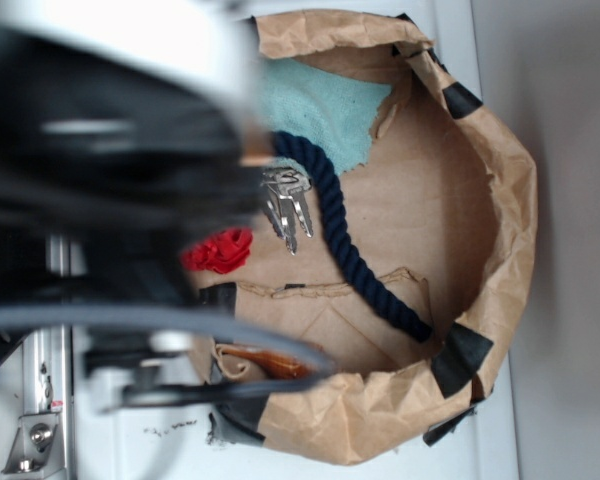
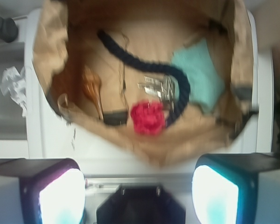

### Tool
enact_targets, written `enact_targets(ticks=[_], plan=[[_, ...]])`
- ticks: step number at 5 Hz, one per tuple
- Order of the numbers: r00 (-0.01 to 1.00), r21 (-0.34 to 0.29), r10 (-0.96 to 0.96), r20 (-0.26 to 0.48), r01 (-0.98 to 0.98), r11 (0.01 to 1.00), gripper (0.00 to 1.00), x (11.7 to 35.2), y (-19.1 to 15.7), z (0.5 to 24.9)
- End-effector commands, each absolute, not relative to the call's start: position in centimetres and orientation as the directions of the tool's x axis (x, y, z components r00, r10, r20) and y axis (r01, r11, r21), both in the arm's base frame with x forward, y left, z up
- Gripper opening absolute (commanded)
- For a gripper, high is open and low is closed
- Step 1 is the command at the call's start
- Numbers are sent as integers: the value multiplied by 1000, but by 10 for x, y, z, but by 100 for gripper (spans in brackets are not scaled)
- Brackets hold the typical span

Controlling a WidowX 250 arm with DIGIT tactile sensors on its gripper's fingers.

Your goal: Grab the silver keys.

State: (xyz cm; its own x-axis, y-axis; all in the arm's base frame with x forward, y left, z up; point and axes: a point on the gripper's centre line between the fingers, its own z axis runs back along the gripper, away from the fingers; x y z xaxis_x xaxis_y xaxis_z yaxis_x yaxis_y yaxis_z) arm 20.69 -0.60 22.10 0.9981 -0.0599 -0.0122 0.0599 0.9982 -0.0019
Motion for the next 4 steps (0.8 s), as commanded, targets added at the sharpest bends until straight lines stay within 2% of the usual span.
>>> enact_targets(ticks=[1,2,3,4], plan=[[909,-8,-414,44,415,910,100,246,-12,202],[896,9,-437,80,438,899,100,256,-9,181],[907,-11,-419,41,420,907,100,259,-5,176],[907,-11,-419,41,420,907,100,259,-5,176]])
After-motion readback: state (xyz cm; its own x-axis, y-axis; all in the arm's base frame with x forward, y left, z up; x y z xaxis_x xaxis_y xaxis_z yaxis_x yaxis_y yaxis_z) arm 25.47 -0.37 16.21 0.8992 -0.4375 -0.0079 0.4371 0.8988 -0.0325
